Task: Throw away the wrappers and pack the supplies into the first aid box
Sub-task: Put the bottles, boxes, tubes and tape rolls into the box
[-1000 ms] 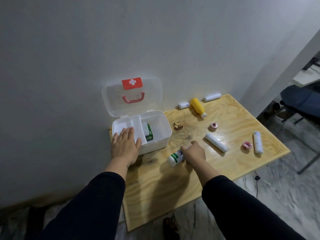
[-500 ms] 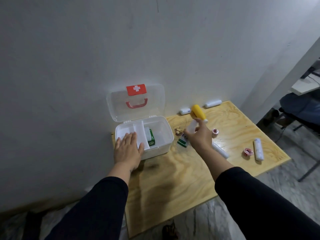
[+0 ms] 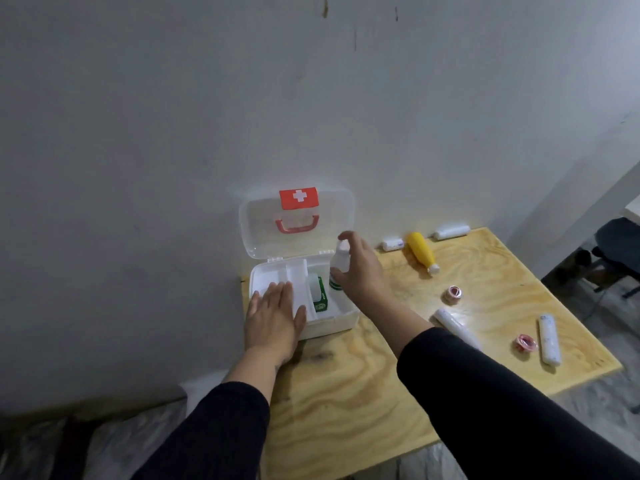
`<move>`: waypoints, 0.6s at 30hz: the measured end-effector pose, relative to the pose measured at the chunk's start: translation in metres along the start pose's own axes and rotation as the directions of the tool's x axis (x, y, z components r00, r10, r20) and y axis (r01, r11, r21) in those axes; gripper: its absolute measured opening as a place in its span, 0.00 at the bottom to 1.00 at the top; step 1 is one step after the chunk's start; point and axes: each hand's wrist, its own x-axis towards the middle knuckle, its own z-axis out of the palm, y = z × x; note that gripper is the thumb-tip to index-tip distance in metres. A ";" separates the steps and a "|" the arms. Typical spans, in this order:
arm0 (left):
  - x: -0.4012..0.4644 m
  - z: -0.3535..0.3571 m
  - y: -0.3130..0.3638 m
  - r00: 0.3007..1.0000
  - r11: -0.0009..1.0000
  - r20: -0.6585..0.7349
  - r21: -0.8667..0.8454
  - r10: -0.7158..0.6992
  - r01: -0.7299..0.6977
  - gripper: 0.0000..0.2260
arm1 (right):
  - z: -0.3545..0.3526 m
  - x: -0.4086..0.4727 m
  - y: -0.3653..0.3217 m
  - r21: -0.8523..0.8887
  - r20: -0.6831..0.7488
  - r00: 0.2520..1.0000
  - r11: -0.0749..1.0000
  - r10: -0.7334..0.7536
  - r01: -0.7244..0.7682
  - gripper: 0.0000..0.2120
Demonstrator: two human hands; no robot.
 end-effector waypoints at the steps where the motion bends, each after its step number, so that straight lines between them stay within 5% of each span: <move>1: 0.000 0.000 0.000 1.000 1.000 -0.002 0.004 -0.002 0.002 0.28 | 0.007 0.001 0.002 -0.050 0.018 1.000 0.999 -0.017 0.018 0.26; 10: 0.004 -0.002 0.000 0.999 1.000 0.041 -0.010 -0.015 0.015 0.27 | 0.038 0.009 0.012 -0.227 0.125 0.991 0.974 0.055 -0.026 0.23; 18: 0.010 -0.039 0.008 0.991 0.989 0.133 -0.150 0.022 -0.002 0.29 | -0.009 0.009 0.006 -0.141 0.165 0.985 0.989 0.055 -0.032 0.22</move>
